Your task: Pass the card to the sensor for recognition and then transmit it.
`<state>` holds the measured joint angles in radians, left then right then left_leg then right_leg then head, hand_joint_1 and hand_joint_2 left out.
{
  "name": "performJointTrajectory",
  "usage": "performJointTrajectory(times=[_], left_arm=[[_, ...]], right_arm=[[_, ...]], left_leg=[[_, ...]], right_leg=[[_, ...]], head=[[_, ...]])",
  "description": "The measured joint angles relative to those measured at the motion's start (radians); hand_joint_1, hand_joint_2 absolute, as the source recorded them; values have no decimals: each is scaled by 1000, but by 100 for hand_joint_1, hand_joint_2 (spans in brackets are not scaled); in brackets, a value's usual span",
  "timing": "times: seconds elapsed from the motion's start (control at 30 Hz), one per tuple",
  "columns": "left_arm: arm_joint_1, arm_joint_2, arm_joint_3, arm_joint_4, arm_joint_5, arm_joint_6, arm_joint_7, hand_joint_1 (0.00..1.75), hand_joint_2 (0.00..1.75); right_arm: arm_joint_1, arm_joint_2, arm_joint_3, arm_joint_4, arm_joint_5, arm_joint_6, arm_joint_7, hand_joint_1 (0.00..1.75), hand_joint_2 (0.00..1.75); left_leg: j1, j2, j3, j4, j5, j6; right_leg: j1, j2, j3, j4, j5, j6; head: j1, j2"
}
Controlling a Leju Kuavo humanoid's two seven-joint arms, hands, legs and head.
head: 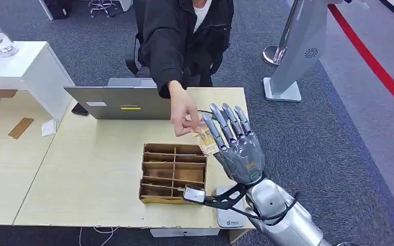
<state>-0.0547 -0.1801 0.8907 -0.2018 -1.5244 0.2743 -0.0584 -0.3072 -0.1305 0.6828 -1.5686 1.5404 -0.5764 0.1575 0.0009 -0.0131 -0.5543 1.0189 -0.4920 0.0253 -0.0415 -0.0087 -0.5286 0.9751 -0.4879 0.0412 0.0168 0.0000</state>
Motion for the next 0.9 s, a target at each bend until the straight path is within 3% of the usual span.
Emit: performJointTrajectory(times=[0.23, 0.27, 0.3, 0.9], left_arm=[[0, 0, 0, 0, 1, -1, 0, 0, 0], [0, 0, 0, 0, 1, -2, 0, 0, 0], [0, 0, 0, 0, 1, -2, 0, 0, 0], [0, 1, 0, 0, 0, -4, 3, 0, 0]], right_arm=[[1, -2, 6, 8, 0, 0, 0, 0, 175], [1, -2, 6, 9, 0, -1, 0, 120, 175], [2, -3, 6, 10, 0, -1, 0, 175, 175], [13, -3, 6, 18, -6, 1, -32, 175, 175]], left_leg=[[0, 0, 0, 0, 0, 0], [0, 0, 0, 0, 0, 0], [0, 0, 0, 0, 0, 0], [0, 0, 0, 0, 0, 0]], right_leg=[[0, 0, 0, 0, 0, 0], [0, 0, 0, 0, 0, 0], [0, 0, 0, 0, 0, 0], [0, 0, 0, 0, 0, 0]], head=[[0, 0], [0, 0], [0, 0], [0, 0]])
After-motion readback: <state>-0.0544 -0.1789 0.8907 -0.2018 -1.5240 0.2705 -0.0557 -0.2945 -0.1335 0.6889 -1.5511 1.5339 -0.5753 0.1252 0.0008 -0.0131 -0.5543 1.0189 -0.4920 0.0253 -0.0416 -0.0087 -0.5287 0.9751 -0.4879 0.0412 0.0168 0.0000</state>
